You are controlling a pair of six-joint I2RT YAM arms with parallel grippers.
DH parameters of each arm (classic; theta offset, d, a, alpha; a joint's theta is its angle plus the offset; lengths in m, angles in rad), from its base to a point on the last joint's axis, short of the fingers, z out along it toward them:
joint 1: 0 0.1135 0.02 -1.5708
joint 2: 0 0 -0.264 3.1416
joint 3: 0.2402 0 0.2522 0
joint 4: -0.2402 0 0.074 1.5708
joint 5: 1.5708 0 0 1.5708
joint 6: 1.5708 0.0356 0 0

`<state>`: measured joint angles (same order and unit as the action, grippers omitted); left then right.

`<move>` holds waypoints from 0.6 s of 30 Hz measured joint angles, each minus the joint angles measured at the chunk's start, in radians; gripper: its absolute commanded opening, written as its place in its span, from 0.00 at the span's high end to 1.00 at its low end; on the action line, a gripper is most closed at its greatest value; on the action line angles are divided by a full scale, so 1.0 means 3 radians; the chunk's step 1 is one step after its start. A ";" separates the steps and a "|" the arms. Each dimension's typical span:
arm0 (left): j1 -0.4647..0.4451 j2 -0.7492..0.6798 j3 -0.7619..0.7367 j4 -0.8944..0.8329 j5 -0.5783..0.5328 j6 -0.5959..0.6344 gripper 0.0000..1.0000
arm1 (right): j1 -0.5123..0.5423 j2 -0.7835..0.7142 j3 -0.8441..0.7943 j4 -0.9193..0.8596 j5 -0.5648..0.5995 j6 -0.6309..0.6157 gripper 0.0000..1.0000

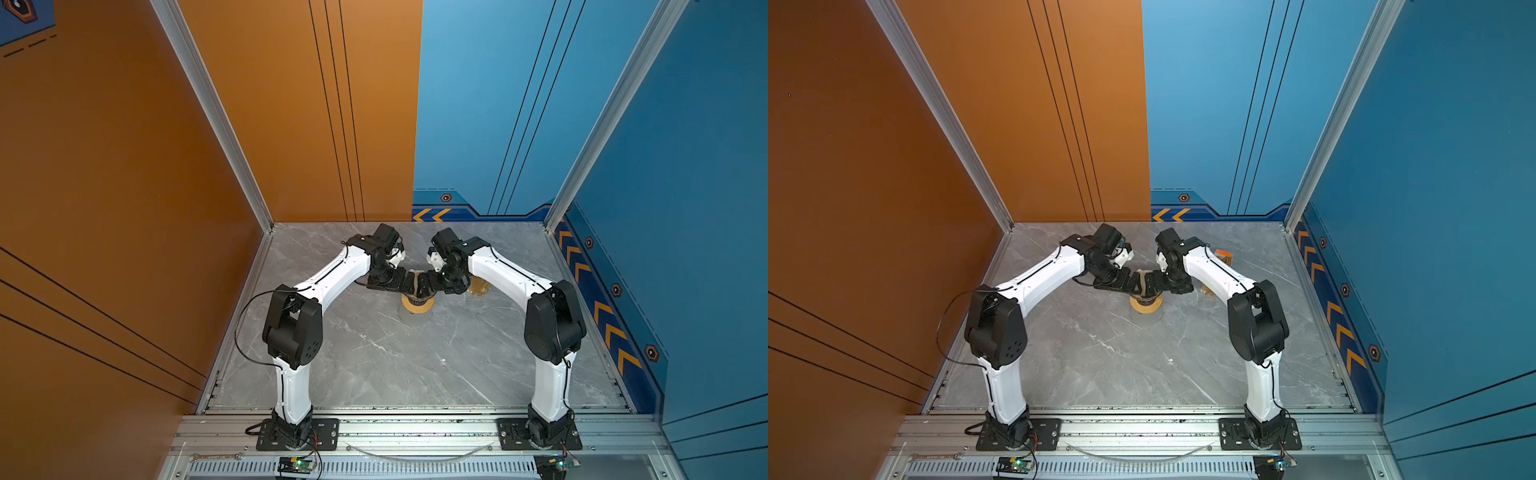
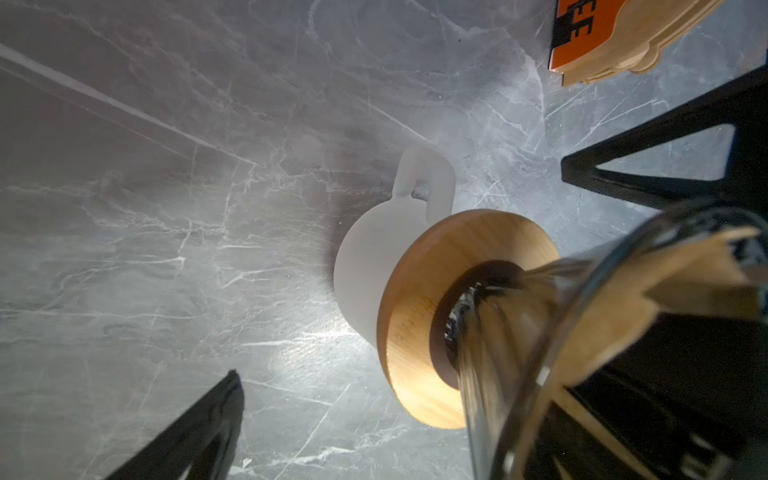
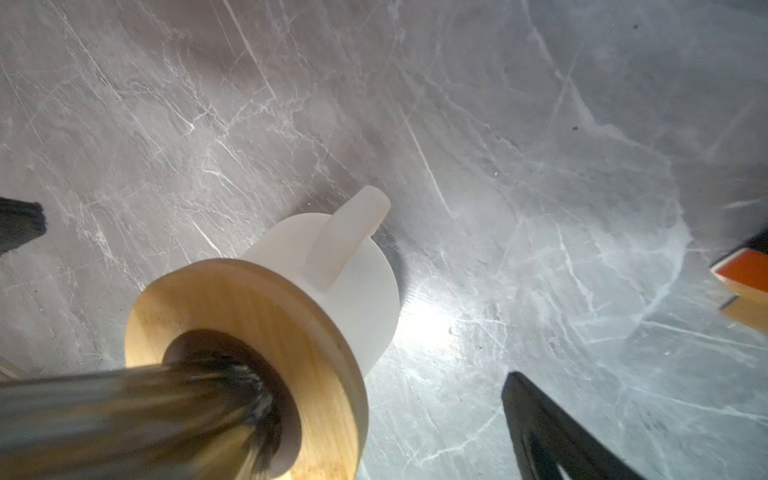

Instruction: Place the coffee filter in the dripper

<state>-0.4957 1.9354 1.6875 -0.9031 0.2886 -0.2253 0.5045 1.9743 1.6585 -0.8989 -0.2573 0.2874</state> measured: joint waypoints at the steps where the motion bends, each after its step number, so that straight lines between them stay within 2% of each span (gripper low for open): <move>1: 0.0000 0.0000 -0.0001 0.0000 0.0000 0.0000 0.02 | 0.0000 -0.0010 -0.0019 0.0018 -0.0005 0.0005 0.03; 18: 0.0000 0.0000 -0.0001 -0.0001 0.0003 0.0000 0.02 | 0.0009 -0.0137 -0.0160 0.0156 0.0028 0.0019 0.04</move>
<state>-0.4957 1.9354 1.6871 -0.9035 0.2893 -0.2253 0.5072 1.9331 1.6104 -0.8520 -0.2489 0.2932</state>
